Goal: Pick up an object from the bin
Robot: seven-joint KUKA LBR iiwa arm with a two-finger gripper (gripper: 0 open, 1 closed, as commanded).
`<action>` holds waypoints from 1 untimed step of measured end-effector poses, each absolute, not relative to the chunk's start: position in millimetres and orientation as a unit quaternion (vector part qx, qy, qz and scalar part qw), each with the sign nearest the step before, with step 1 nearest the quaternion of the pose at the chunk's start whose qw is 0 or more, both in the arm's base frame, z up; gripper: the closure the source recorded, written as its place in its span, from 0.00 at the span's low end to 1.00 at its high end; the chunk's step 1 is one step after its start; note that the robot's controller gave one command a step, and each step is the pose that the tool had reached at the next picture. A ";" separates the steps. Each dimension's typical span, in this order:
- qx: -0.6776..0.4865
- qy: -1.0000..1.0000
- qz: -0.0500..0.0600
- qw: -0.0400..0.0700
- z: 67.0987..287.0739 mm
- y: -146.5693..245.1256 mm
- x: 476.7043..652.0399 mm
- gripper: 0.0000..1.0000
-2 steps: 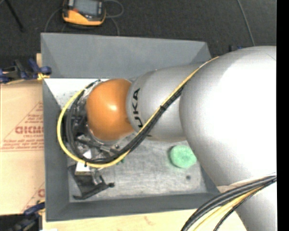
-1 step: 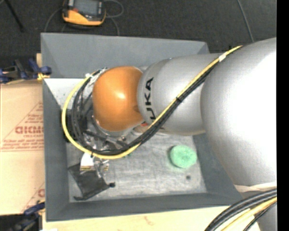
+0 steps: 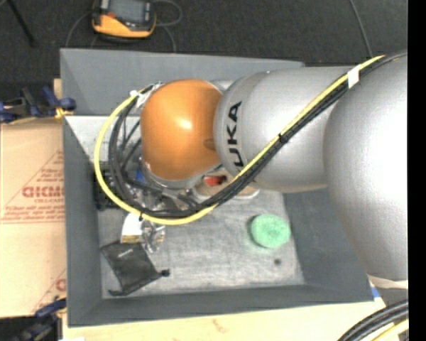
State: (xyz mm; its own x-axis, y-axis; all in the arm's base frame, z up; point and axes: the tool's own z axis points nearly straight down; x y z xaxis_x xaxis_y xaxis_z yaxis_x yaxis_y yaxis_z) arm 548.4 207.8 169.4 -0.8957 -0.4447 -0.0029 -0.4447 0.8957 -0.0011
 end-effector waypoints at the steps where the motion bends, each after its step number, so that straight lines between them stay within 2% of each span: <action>1: -0.205 0.979 0.001 0.000 211.9 216.1 546.6 1.00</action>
Offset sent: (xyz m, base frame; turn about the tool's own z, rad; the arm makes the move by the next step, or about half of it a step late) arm 0.0162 -0.0473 -0.0994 0.1863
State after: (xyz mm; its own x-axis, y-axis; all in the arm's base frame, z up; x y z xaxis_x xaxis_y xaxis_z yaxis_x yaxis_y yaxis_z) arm 546.6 216.1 211.9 -0.9162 -0.4007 -0.0012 -0.4007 0.9162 0.0011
